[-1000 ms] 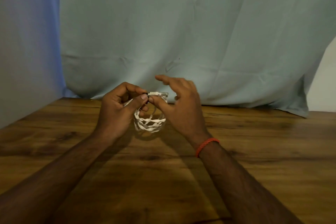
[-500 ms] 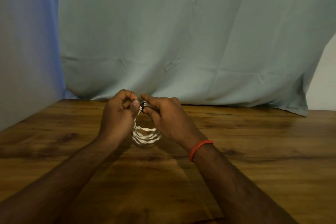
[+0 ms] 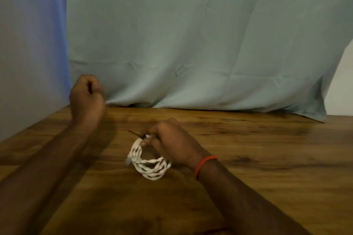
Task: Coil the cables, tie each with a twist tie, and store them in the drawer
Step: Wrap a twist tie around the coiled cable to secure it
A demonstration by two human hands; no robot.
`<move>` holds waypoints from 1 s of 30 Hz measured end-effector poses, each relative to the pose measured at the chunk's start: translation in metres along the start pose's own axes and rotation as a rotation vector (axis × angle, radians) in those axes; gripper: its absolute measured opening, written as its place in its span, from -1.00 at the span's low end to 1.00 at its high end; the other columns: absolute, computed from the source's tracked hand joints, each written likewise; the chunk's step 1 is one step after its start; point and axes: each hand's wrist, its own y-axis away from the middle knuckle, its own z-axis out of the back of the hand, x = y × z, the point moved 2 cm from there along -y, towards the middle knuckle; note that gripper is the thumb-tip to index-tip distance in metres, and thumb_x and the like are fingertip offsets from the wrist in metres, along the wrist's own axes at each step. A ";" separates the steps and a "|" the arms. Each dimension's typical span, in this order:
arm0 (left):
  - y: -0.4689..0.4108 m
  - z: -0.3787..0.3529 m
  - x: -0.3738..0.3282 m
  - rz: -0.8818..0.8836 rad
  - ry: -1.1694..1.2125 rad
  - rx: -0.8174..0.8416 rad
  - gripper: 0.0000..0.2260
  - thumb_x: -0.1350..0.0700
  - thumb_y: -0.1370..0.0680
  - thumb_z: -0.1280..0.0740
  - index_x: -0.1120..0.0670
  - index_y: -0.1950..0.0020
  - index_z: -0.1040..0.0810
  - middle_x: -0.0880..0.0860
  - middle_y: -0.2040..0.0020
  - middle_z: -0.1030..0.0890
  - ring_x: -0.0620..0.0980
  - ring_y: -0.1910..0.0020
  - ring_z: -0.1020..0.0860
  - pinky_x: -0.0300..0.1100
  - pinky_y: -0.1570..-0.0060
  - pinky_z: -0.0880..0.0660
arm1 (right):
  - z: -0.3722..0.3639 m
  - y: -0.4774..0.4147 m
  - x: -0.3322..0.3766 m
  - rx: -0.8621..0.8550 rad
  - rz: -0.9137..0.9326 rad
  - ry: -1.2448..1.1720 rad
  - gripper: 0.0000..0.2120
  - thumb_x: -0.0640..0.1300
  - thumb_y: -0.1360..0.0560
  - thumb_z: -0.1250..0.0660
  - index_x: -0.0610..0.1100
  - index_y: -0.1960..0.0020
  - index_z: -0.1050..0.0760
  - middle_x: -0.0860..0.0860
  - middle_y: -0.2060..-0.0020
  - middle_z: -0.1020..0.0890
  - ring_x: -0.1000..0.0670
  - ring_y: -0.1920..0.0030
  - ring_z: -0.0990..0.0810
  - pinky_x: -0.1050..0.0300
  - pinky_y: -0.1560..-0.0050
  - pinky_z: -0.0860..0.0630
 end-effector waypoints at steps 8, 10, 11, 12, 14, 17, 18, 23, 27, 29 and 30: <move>0.049 -0.032 -0.009 0.129 0.464 0.345 -0.89 0.16 -0.62 -0.31 0.06 0.10 -0.51 0.02 0.30 -0.56 -0.12 0.40 -0.49 -0.26 0.39 -0.44 | 0.026 0.001 -0.022 -0.474 -0.110 -0.287 -0.82 -0.13 -0.47 -0.52 -0.09 -0.06 -0.73 0.07 0.07 -0.75 0.22 0.04 -0.68 0.31 -0.02 -0.58; 0.059 -0.036 -0.010 0.158 0.509 0.503 -0.79 -0.04 -0.57 -0.31 0.10 0.01 -0.55 0.06 0.20 -0.64 -0.05 0.28 -0.59 -0.24 0.33 -0.49 | 0.029 0.000 -0.027 -0.541 -0.162 -0.348 -0.85 -0.15 -0.45 -0.54 -0.10 -0.01 -0.74 0.10 0.11 -0.75 0.25 0.08 -0.68 0.35 0.02 -0.56; 0.063 -0.038 -0.009 0.159 0.501 0.562 -0.73 -0.12 -0.54 -0.34 0.08 -0.03 -0.57 0.06 0.13 -0.67 -0.02 0.19 -0.63 -0.20 0.26 -0.53 | 0.030 0.000 -0.029 -0.562 -0.172 -0.369 -0.87 -0.16 -0.45 -0.54 -0.10 0.01 -0.73 0.12 0.14 -0.74 0.24 0.13 -0.68 0.34 0.06 -0.56; 0.067 -0.039 -0.008 0.148 0.472 0.610 -0.69 -0.18 -0.52 -0.39 0.04 -0.06 -0.59 0.06 0.07 -0.69 0.00 0.11 -0.67 -0.15 0.19 -0.56 | 0.031 0.001 -0.031 -0.577 -0.176 -0.391 -0.89 -0.17 -0.45 -0.53 -0.08 0.01 -0.72 0.12 0.16 -0.74 0.22 0.19 -0.68 0.29 0.10 -0.58; 0.073 -0.042 -0.008 0.138 0.414 0.706 -0.70 -0.17 -0.50 -0.42 -0.03 -0.12 -0.60 0.03 0.01 -0.71 0.01 0.03 -0.69 -0.11 0.12 -0.59 | 0.032 0.002 -0.033 -0.590 -0.176 -0.418 -0.91 -0.17 -0.47 -0.52 -0.06 0.03 -0.71 0.12 0.18 -0.74 0.16 0.27 -0.68 0.14 0.15 -0.62; 0.080 -0.043 -0.011 0.168 0.428 0.774 -0.85 0.09 -0.61 -0.34 0.04 -0.16 -0.61 0.02 0.11 -0.72 -0.02 0.14 -0.70 -0.19 0.26 -0.57 | 0.029 0.001 -0.034 -0.597 -0.169 -0.391 -0.93 -0.15 -0.48 -0.49 -0.02 0.04 -0.68 0.13 0.21 -0.72 0.10 0.26 -0.69 -0.04 0.16 -0.67; 0.081 -0.043 -0.012 0.174 0.433 0.786 -0.85 0.13 -0.63 -0.30 0.07 -0.15 -0.62 0.01 0.18 -0.70 -0.03 0.21 -0.68 -0.22 0.32 -0.54 | 0.027 0.001 -0.034 -0.606 -0.165 -0.375 -0.94 -0.11 -0.49 -0.47 0.00 0.04 -0.66 0.12 0.21 -0.72 0.08 0.25 -0.70 -0.07 0.19 -0.66; 0.084 -0.044 -0.015 0.230 0.472 0.798 -0.88 0.20 -0.63 -0.28 0.14 -0.10 -0.60 0.04 0.25 -0.64 -0.05 0.32 -0.62 -0.25 0.42 -0.49 | 0.025 -0.001 -0.033 -0.649 -0.190 -0.232 -0.87 0.09 -0.48 -0.36 0.06 0.05 -0.55 0.11 0.22 -0.67 0.05 0.19 -0.67 -0.08 0.24 -0.64; 0.090 -0.044 -0.027 0.435 0.727 0.770 -0.81 0.26 -0.53 -0.36 0.20 -0.14 -0.55 0.19 0.08 -0.68 0.07 0.17 -0.67 -0.11 0.24 -0.61 | 0.034 0.001 -0.014 -0.759 -0.171 -0.251 -0.94 -0.06 -0.41 -0.44 -0.01 0.14 -0.60 0.10 0.17 -0.67 0.05 0.09 -0.64 -0.01 0.10 -0.58; 0.095 -0.039 -0.040 0.481 0.828 0.736 -0.68 0.24 -0.44 -0.42 0.23 -0.19 -0.54 0.21 0.02 -0.68 0.10 0.15 -0.69 -0.09 0.20 -0.64 | 0.040 0.008 -0.005 -0.801 -0.186 -0.352 -0.94 -0.16 -0.39 -0.47 -0.05 0.15 -0.62 0.09 0.16 -0.67 0.05 0.09 -0.64 0.03 0.07 -0.59; 0.098 -0.036 -0.047 0.475 0.848 0.726 -0.64 0.25 -0.41 -0.44 0.24 -0.19 -0.54 0.22 0.01 -0.69 0.10 0.14 -0.69 -0.10 0.20 -0.64 | 0.043 0.013 -0.001 -0.799 -0.216 -0.419 -0.94 -0.19 -0.40 -0.47 -0.08 0.15 -0.61 0.07 0.19 -0.67 0.04 0.12 -0.65 0.05 0.11 -0.60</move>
